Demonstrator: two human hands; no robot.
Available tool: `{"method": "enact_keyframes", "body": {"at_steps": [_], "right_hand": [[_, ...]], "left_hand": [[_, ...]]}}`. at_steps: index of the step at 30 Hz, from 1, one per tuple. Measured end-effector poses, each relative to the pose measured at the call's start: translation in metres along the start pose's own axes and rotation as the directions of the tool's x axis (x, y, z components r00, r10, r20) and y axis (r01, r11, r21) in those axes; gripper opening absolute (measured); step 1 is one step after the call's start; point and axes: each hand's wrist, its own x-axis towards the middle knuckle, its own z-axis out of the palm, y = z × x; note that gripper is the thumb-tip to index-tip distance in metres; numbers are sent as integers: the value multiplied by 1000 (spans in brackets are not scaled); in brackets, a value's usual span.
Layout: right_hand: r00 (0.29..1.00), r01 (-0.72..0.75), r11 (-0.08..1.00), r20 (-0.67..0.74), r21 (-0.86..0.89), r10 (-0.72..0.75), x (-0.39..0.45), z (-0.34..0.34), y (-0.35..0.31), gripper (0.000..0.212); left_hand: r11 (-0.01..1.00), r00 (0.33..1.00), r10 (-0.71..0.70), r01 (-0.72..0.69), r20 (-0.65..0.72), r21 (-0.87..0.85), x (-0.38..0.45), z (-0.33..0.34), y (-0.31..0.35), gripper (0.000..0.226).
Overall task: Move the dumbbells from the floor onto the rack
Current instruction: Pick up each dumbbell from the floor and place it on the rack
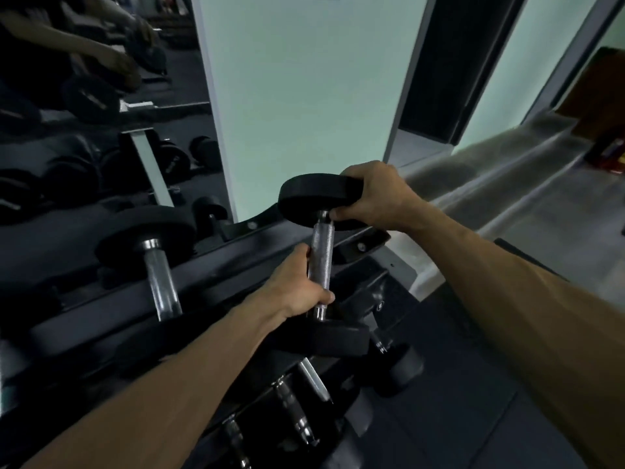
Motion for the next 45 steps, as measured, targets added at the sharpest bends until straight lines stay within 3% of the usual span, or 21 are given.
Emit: {"method": "enact_keyframes", "body": {"at_steps": [9,16,26,31,35,40,45], "right_hand": [[953,186,982,240,22,-186,152,69,18,25],[884,209,963,387,173,-261,195,111,30,26],[883,185,961,395,207,-256,188,113,32,34],[861,221,971,451,86,-236,180,95,22,48],[873,246,968,444,-45,-201,163,73,14,60],[883,237,962,443,-138,-154,125,47,2,65],[897,162,954,440,-252,-37,66,29,-13,64]], "left_hand": [[959,954,-226,182,-196,-217,99,-19,-31,68],[899,909,-362,282,-207,-335,123,-22,-49,77],[936,889,-347,310,-299,-164,116,-22,-43,79],[972,887,-217,236,-408,-4,96,-26,-31,50],[963,919,-170,232,-356,137,74,-32,-18,62],[917,954,-108,204,-278,343,41,-44,3,55],[846,985,37,60,-171,530,0,-48,18,59]]}}
